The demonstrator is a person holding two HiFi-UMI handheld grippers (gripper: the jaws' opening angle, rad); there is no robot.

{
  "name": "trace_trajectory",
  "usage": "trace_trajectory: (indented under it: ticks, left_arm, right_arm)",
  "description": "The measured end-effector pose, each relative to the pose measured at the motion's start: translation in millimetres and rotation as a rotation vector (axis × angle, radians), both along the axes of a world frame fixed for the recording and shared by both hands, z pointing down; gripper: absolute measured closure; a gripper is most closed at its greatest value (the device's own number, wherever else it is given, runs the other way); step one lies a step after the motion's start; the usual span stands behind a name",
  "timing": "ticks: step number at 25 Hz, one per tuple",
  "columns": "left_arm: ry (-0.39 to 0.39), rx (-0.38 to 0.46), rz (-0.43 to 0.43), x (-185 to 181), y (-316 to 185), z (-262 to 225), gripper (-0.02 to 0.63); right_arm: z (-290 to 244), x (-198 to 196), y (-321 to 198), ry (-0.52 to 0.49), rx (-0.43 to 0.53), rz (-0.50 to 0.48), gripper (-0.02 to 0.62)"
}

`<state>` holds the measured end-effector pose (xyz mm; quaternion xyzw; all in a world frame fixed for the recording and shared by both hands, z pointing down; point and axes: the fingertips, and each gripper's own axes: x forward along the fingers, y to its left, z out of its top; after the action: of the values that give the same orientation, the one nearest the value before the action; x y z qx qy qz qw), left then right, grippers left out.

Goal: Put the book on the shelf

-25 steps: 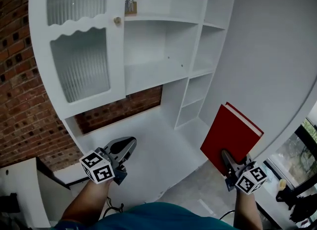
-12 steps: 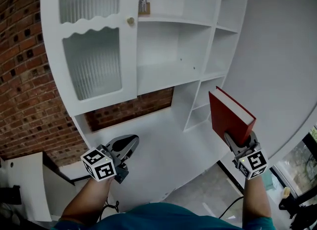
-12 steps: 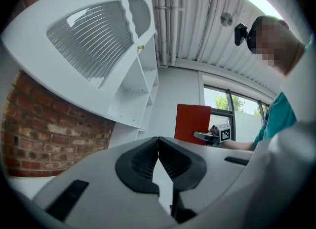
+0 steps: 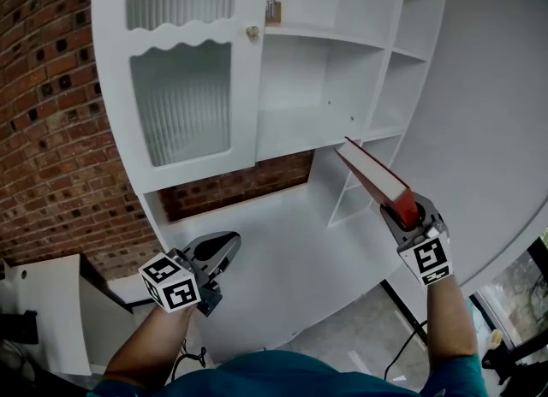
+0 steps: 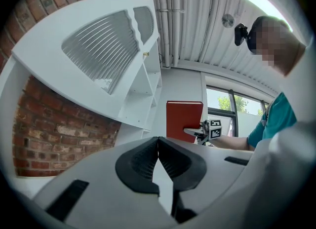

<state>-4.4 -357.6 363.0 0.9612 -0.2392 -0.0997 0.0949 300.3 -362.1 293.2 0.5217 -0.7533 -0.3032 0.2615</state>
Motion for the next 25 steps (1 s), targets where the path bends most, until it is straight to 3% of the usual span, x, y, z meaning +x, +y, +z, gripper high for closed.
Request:
trace_trajectory:
  ticks: [25]
  left_arm:
    - [0.002,-0.037,-0.120,-59,7,14,0.591]
  right_arm:
    - [-7,-47,-128,0.526,0.082,0.014,0.420]
